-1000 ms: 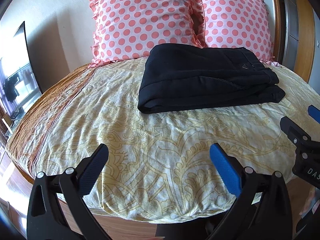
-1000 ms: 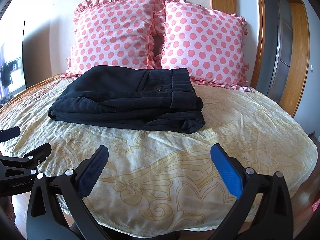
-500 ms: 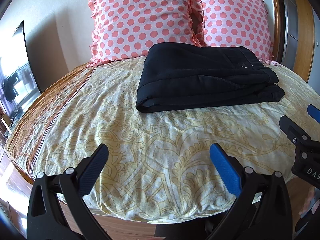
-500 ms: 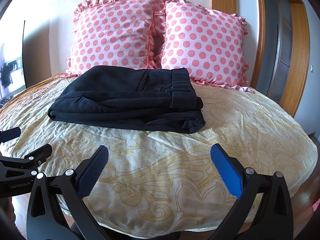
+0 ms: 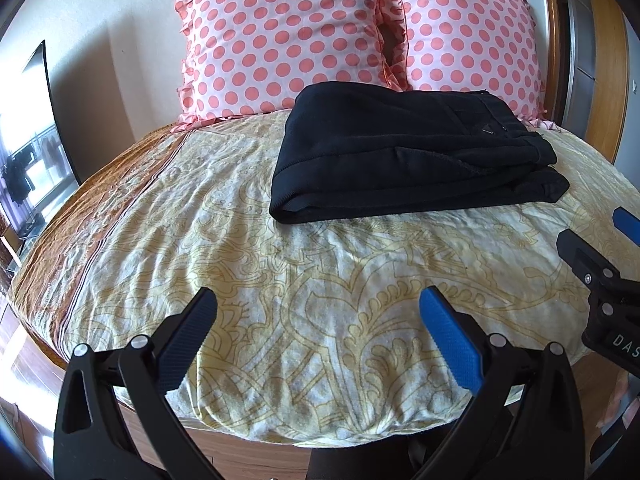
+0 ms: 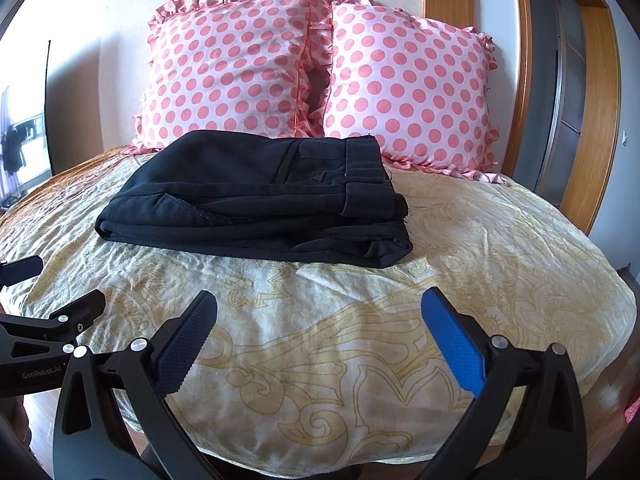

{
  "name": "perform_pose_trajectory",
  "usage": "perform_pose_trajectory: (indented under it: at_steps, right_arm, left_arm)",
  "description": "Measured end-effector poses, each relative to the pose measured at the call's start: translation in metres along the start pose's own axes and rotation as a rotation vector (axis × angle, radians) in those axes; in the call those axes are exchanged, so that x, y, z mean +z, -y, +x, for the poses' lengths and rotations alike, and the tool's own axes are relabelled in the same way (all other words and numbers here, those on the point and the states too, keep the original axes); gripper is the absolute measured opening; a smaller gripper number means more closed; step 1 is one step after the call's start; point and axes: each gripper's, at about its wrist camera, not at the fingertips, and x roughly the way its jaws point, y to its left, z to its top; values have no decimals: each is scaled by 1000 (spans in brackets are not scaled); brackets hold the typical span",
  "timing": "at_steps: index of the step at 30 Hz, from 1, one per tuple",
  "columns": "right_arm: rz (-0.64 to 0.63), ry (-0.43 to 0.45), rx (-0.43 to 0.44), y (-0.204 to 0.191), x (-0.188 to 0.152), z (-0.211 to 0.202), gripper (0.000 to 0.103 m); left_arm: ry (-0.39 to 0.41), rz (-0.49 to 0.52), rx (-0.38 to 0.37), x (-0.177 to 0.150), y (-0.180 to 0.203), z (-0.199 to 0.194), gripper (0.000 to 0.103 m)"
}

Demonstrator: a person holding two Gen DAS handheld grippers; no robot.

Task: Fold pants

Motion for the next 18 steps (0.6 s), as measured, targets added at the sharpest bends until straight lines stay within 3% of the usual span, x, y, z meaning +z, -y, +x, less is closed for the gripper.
perform_pose_trajectory:
  at_steps: [18]
  right_arm:
    - [1, 0, 1, 1, 0, 1, 102]
  left_arm:
    - [13, 6, -19, 3, 0, -1, 101]
